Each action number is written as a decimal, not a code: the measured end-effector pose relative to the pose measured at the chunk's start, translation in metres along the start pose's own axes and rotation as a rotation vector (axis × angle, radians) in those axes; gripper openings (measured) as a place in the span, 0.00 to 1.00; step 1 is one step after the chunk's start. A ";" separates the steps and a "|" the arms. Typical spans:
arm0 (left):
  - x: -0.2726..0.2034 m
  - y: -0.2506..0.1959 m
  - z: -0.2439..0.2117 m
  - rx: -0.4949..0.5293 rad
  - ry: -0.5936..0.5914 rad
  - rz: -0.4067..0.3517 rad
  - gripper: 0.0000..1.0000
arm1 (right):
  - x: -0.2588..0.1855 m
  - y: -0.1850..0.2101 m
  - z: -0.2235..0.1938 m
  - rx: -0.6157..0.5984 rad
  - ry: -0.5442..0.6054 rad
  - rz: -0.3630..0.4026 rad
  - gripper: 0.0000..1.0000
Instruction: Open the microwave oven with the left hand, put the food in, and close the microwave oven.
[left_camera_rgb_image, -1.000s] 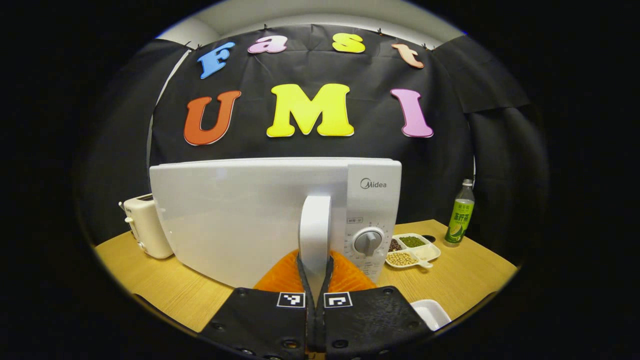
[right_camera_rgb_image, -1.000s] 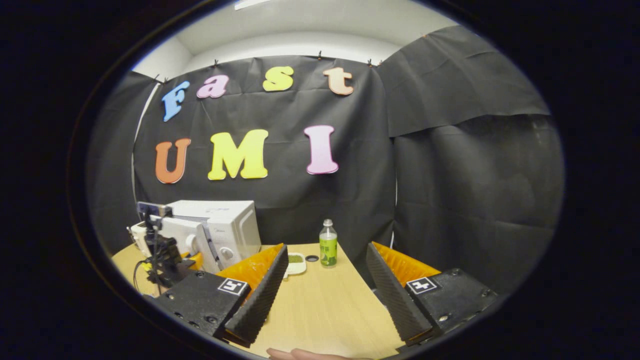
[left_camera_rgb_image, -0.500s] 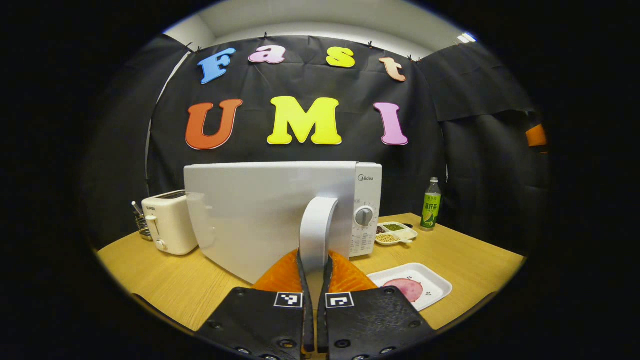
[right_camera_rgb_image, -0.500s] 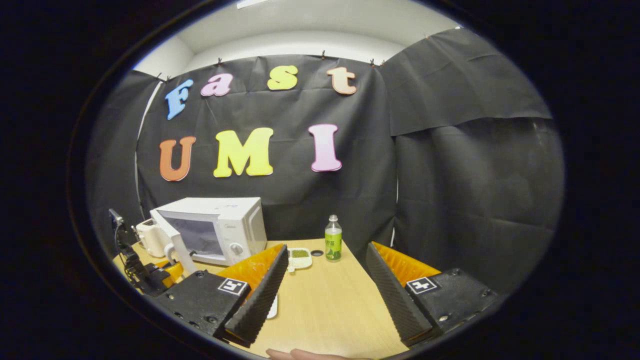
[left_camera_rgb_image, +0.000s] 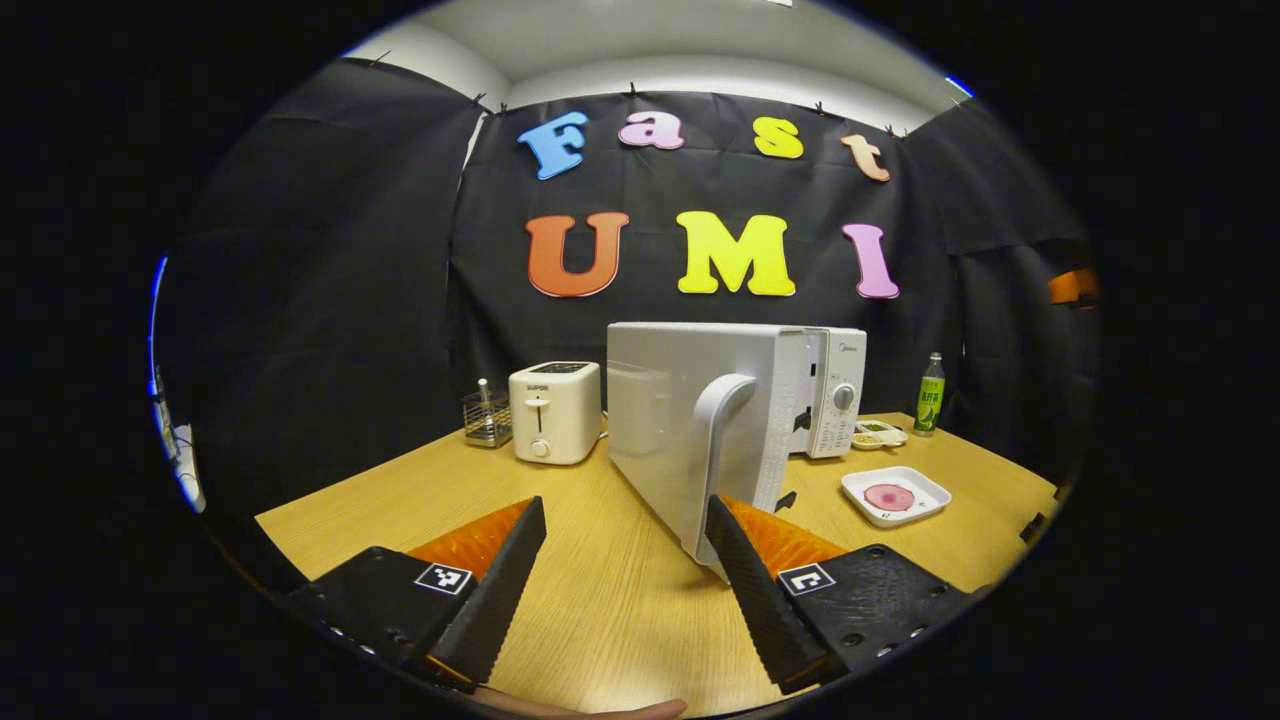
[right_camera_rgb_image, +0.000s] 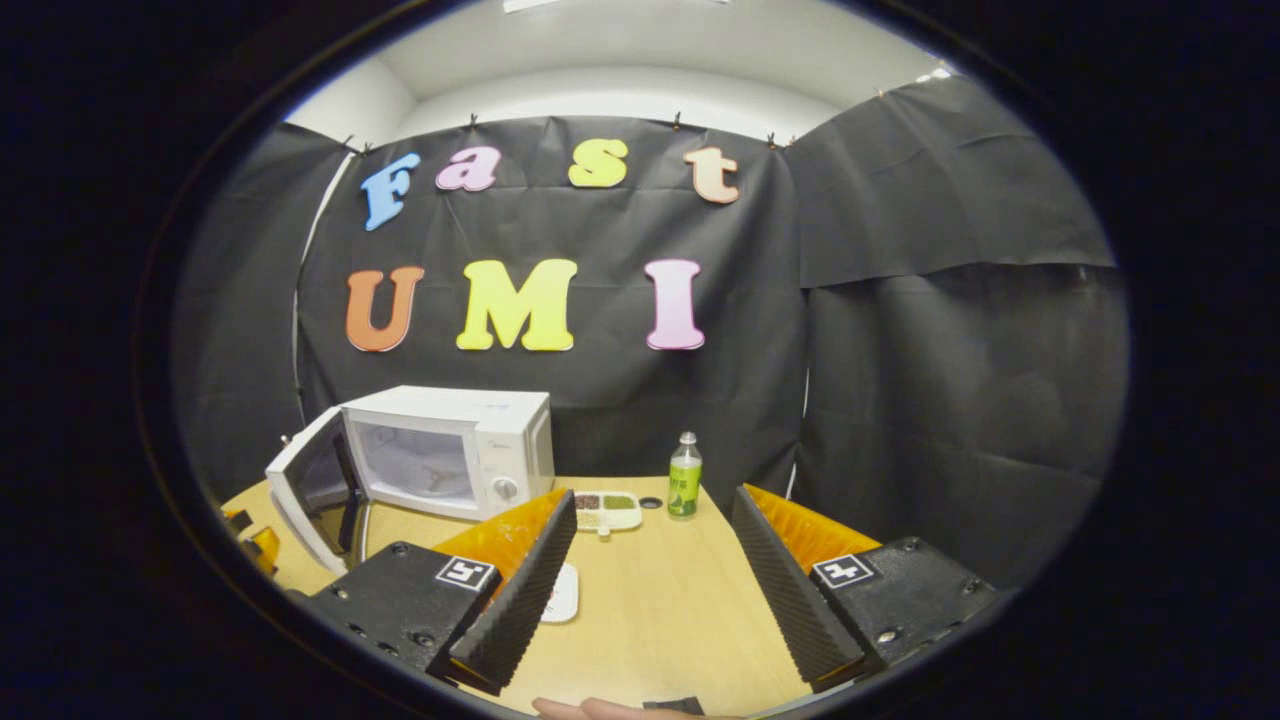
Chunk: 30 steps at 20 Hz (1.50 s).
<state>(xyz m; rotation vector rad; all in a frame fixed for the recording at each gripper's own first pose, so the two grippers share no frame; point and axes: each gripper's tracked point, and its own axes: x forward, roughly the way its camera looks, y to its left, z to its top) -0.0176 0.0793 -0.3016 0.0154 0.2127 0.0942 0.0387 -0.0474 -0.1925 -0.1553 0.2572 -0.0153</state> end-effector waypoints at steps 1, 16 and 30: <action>-0.012 0.009 0.007 -0.009 -0.006 -0.002 0.95 | 0.001 0.005 -0.003 0.000 0.009 0.003 0.92; -0.061 0.014 0.110 0.021 -0.144 -0.050 0.95 | 0.112 0.058 -0.053 -0.055 0.368 0.160 1.00; -0.029 -0.035 0.184 0.042 -0.259 -0.030 0.94 | 0.197 0.118 -0.226 0.071 1.084 0.377 0.84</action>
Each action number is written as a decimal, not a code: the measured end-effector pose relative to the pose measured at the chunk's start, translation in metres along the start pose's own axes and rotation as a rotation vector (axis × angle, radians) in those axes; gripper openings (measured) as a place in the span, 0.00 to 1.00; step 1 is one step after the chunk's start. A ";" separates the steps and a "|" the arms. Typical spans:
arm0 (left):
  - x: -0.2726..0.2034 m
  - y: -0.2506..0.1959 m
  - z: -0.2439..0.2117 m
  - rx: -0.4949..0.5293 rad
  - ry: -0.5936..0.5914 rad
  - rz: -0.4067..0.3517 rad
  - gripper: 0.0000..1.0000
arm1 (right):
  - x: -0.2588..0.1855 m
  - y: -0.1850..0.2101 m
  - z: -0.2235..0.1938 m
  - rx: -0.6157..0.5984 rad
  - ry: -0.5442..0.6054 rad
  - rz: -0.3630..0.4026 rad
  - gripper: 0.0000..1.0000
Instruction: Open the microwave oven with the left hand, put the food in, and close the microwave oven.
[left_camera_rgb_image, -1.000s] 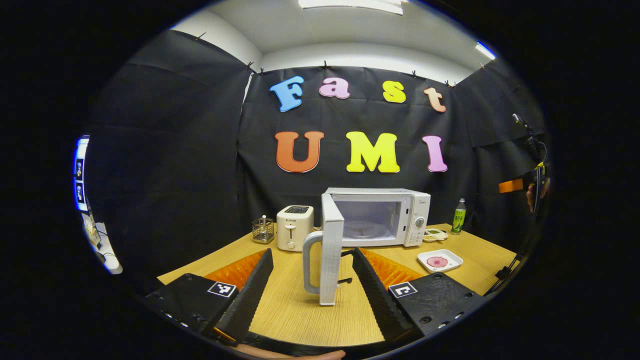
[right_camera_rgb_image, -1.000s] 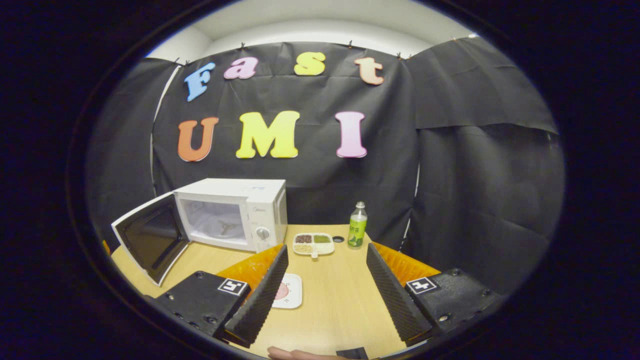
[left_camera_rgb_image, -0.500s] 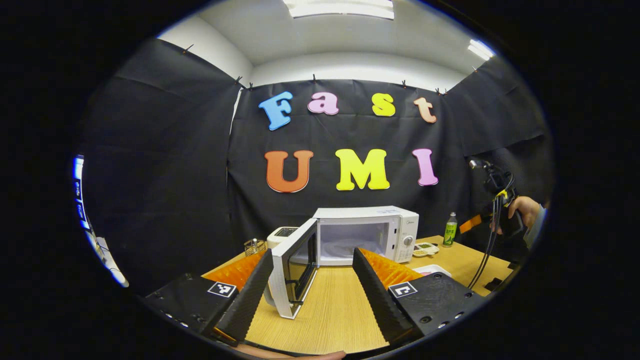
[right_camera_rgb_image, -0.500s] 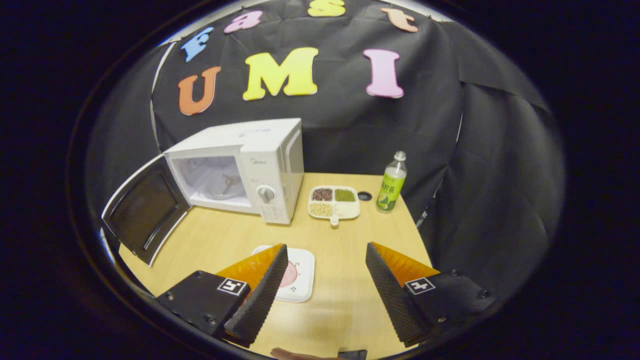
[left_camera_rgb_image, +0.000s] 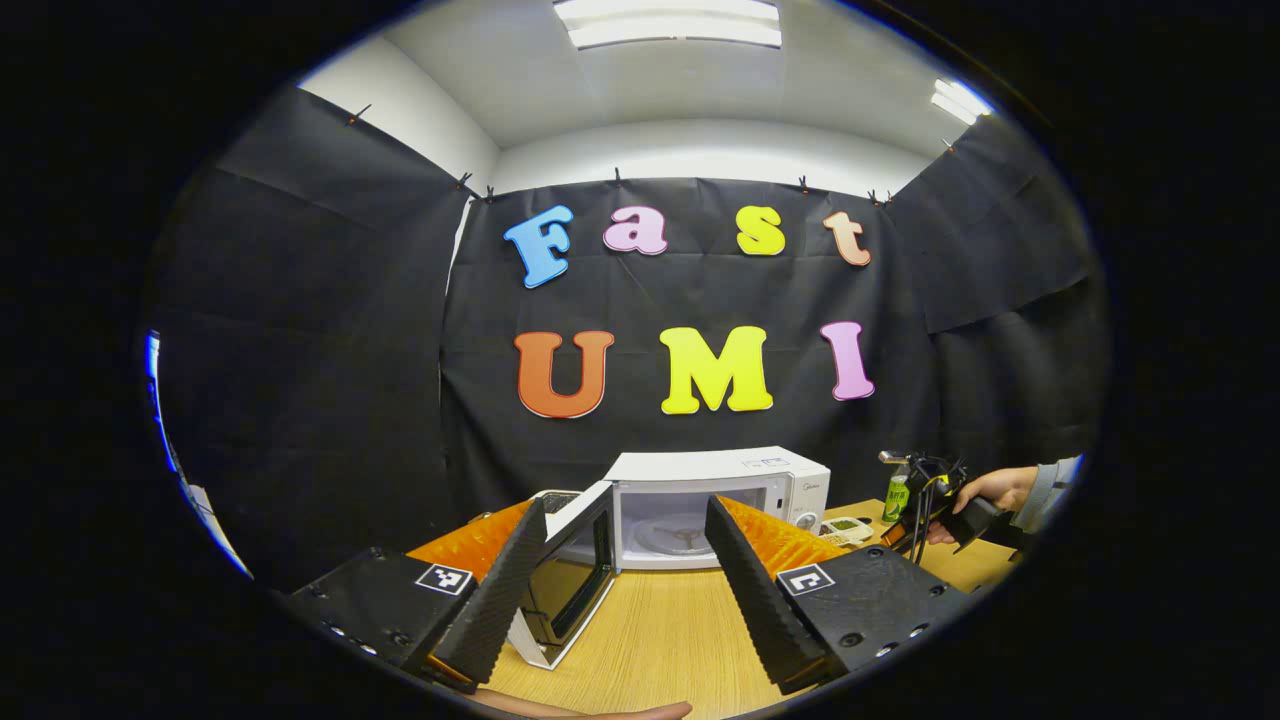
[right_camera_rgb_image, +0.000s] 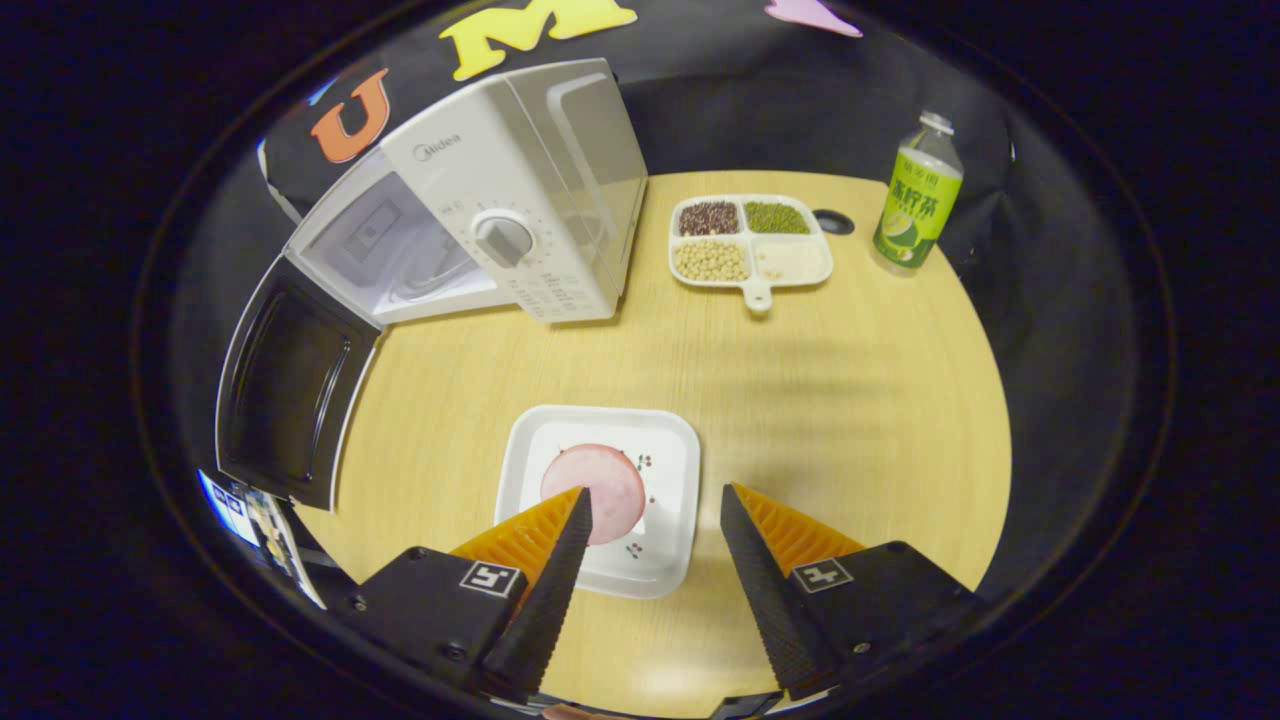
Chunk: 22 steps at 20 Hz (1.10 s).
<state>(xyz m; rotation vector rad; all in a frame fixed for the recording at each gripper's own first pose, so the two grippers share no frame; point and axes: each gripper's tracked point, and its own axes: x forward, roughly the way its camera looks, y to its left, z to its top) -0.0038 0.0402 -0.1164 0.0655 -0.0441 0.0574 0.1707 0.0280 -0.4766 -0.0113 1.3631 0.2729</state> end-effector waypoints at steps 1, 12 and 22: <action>0.006 -0.001 0.000 0.004 -0.007 0.007 0.94 | 0.011 -0.006 -0.002 0.010 0.032 -0.007 0.72; 0.034 -0.017 -0.021 0.015 0.034 0.008 0.94 | 0.044 -0.024 -0.018 0.041 0.245 0.059 0.31; 0.001 -0.022 -0.001 -0.043 -0.027 0.022 0.94 | 0.047 -0.014 -0.016 0.165 0.321 0.352 0.05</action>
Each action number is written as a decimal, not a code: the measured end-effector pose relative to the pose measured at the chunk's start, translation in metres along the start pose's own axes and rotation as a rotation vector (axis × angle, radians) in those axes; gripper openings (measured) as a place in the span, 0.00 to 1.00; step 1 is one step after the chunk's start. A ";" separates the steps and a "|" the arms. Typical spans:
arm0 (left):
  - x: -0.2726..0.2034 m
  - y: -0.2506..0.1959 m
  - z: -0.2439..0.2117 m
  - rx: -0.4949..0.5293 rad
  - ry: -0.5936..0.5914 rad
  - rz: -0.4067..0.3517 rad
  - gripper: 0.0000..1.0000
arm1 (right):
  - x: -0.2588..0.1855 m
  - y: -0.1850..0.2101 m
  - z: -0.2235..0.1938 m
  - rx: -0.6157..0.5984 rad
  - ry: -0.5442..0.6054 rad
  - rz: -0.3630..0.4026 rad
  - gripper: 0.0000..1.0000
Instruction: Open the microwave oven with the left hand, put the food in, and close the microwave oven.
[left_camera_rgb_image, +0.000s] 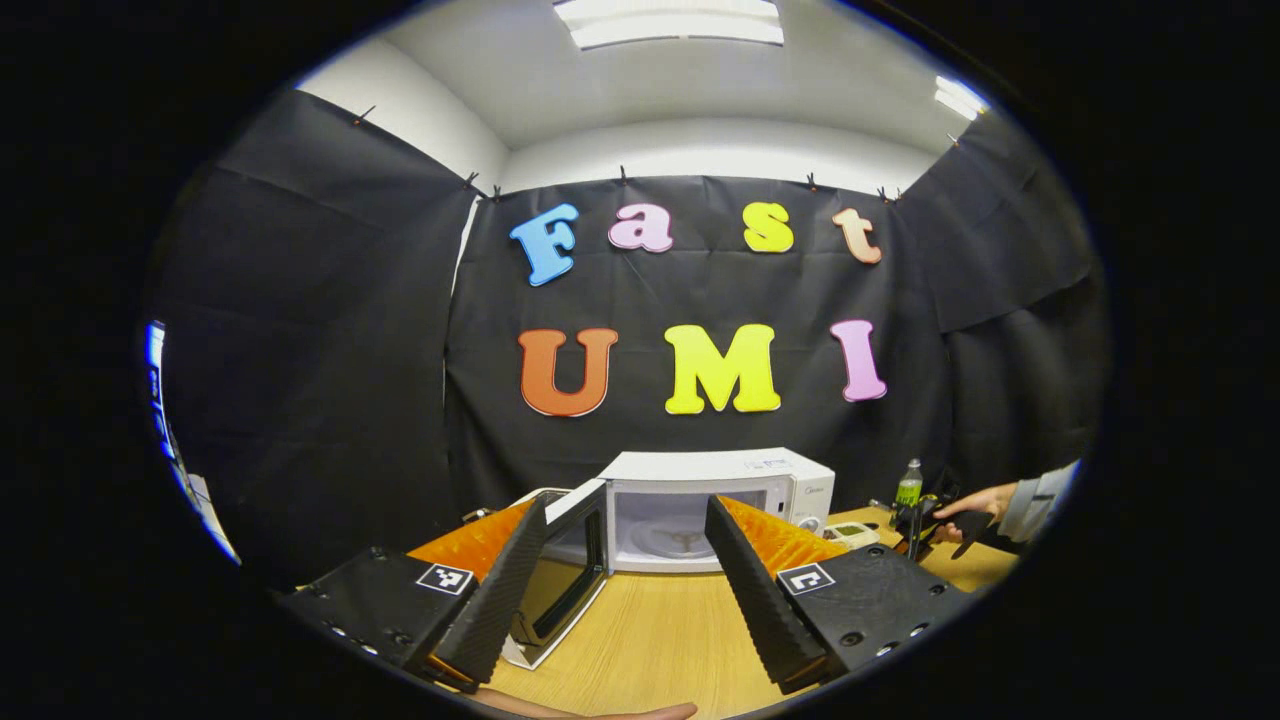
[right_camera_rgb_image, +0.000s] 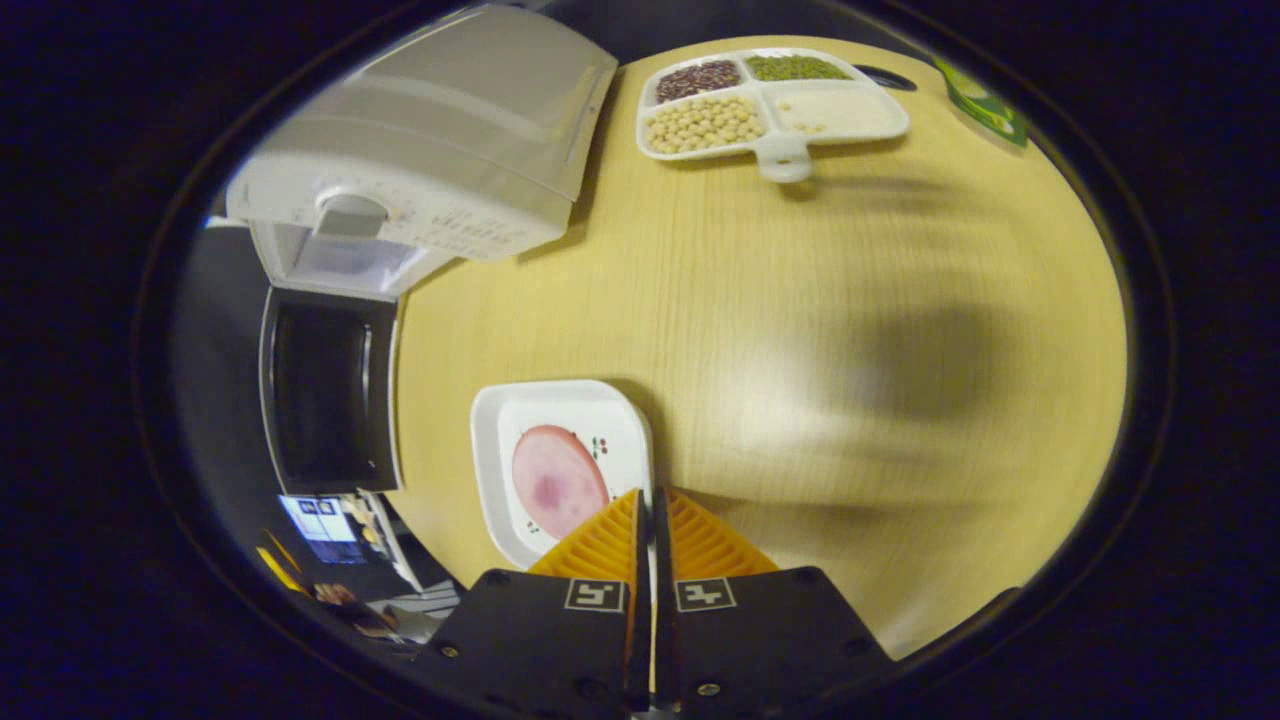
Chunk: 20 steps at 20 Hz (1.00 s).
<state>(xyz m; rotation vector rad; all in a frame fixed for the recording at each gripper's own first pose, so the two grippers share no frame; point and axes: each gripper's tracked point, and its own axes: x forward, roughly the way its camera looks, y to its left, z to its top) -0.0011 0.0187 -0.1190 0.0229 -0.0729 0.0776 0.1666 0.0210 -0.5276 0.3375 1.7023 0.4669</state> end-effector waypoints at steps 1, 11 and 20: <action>-0.005 -0.008 0.003 -0.018 -0.007 -0.027 0.94 | -0.002 -0.001 -0.001 0.015 -0.014 0.040 0.00; -0.035 -0.017 0.003 0.056 -0.012 -0.040 0.93 | -0.015 -0.005 -0.013 0.229 -0.196 0.109 0.04; -0.071 -0.017 0.002 0.071 -0.006 -0.092 0.94 | -0.053 0.048 -0.059 0.291 -0.347 0.077 0.04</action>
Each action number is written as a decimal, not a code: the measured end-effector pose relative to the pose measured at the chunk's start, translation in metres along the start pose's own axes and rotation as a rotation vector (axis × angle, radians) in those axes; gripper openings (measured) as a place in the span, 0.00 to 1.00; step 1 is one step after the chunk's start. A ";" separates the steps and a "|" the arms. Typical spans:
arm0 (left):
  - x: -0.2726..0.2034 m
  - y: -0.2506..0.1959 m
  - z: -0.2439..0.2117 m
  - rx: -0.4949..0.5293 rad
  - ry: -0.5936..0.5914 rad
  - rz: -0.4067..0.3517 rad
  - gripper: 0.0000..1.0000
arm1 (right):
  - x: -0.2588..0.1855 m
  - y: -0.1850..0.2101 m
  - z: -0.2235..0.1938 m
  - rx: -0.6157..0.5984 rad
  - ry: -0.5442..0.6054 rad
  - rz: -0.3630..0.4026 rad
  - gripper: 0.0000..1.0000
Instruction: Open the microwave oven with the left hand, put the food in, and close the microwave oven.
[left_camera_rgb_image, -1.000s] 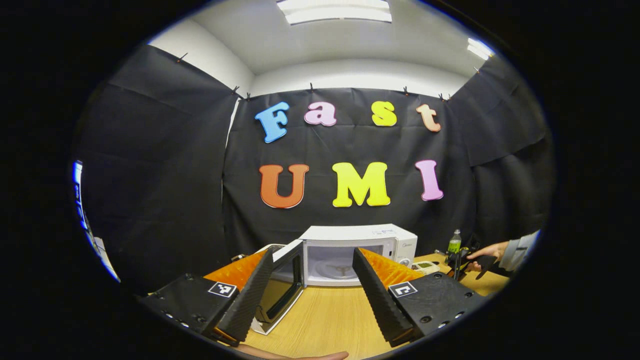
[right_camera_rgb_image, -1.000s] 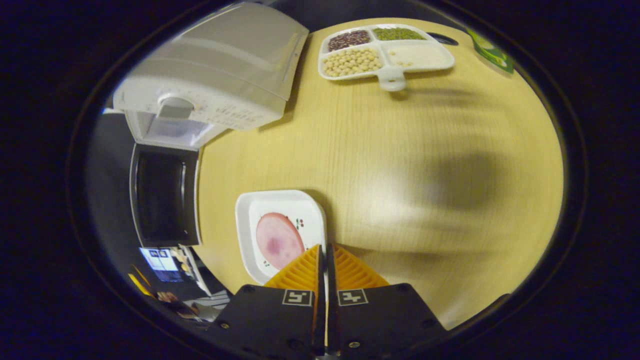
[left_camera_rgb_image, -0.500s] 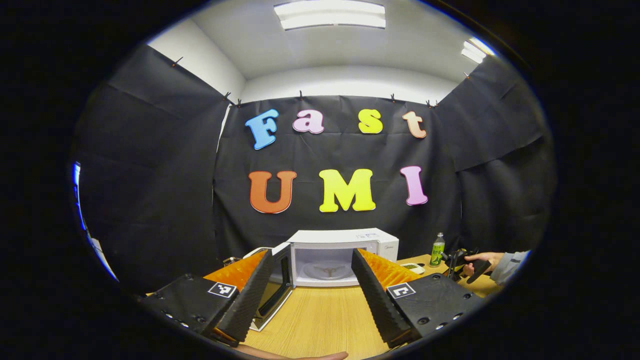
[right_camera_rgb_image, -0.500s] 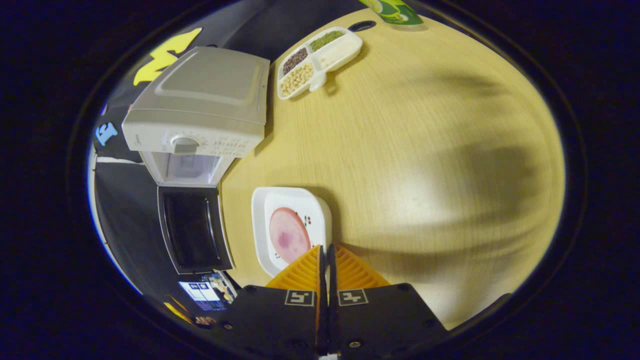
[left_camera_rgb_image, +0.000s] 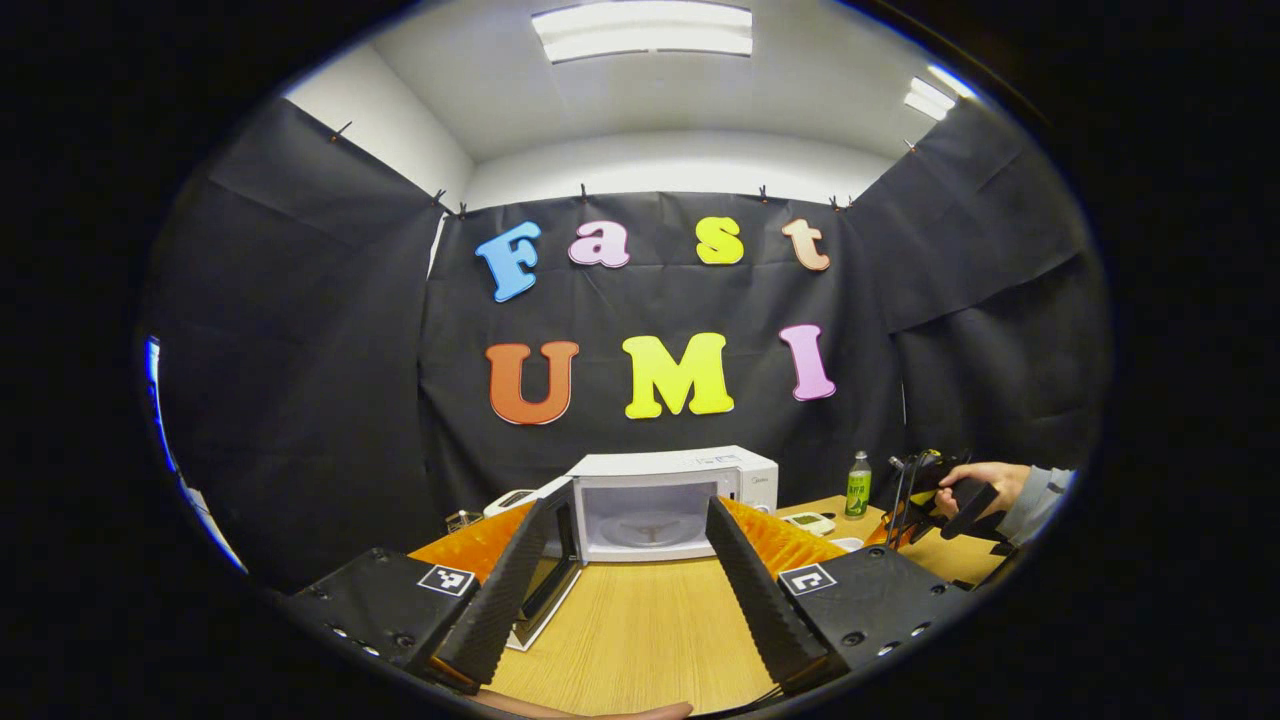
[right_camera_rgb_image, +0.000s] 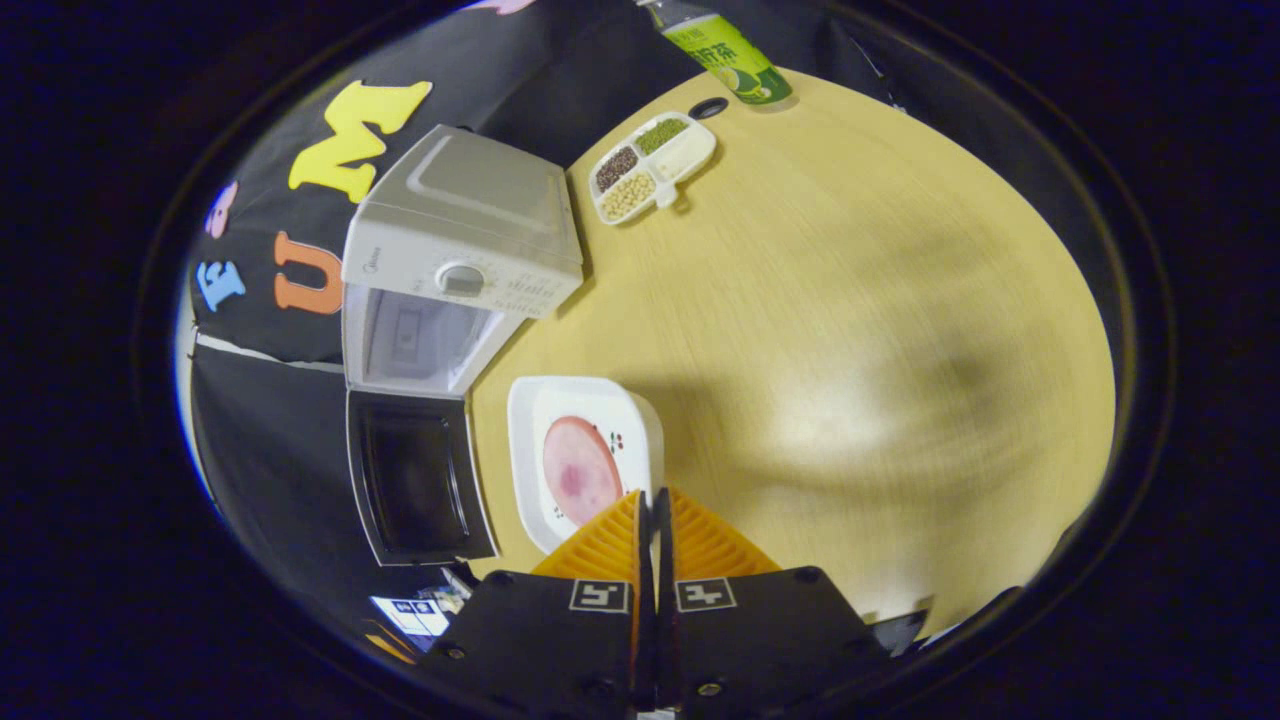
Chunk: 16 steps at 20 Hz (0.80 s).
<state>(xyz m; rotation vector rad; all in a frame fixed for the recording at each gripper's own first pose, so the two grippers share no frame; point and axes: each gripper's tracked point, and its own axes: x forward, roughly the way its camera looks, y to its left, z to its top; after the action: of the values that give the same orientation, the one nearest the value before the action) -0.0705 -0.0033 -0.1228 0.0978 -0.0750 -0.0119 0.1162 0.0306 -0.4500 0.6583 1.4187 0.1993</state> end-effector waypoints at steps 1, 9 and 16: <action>-0.006 0.004 0.001 0.002 -0.005 0.002 0.94 | 0.001 0.009 -0.004 0.020 -0.017 0.011 0.04; -0.028 0.048 0.009 -0.043 -0.045 0.029 0.94 | 0.033 0.071 -0.018 0.147 -0.152 0.060 0.04; -0.022 0.085 -0.013 -0.057 -0.002 0.049 0.94 | 0.083 0.147 -0.011 0.187 -0.373 0.177 0.04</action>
<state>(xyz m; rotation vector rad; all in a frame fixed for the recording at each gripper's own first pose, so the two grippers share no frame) -0.0909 0.0828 -0.1291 0.0384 -0.0785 0.0350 0.1571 0.1948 -0.4417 0.9252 1.0278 0.0766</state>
